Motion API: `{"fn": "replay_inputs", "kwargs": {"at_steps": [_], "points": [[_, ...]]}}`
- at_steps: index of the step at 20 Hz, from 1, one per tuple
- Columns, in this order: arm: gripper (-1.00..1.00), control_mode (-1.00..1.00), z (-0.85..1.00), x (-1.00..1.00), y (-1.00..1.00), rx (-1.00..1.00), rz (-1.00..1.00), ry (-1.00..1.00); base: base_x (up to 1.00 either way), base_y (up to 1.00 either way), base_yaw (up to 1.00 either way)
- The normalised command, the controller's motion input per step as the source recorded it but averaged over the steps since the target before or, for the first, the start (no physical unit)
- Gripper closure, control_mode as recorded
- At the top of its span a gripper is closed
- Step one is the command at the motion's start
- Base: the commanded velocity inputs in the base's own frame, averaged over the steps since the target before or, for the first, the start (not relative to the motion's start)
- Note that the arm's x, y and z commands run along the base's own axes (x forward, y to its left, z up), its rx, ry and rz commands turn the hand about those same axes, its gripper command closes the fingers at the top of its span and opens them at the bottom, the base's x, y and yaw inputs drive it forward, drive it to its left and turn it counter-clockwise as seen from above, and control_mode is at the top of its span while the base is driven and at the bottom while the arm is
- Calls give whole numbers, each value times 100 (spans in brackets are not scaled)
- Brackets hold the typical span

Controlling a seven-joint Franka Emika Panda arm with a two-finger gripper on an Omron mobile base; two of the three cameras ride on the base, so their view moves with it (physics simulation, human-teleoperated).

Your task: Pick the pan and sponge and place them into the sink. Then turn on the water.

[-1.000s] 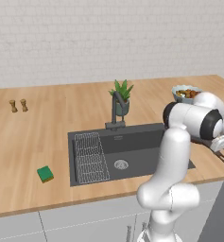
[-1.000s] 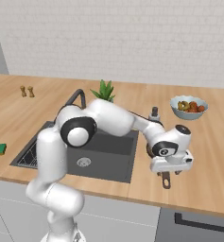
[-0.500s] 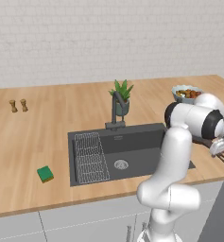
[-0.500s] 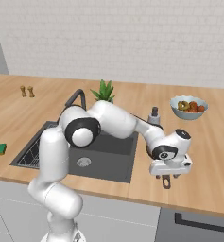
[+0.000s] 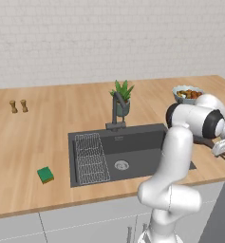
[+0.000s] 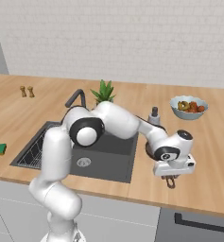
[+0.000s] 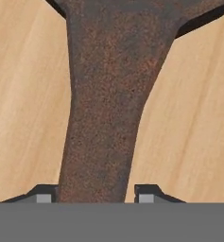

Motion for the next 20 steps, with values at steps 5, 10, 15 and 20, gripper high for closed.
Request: {"fn": "replay_inputs", "kwargs": {"at_steps": [5, 10, 15, 20], "points": [[100, -100, -24, -2, 21, 0, 0, -1, 0, 0, 0], [100, -100, 12, -34, 87, -5, 7, -21, 0, 0, 0], [100, -100, 47, -5, 100, -8, 18, -14, 0, 0, 0], [100, -100, 61, 10, 100, -10, 35, -2, 0, 0, 0]]}}
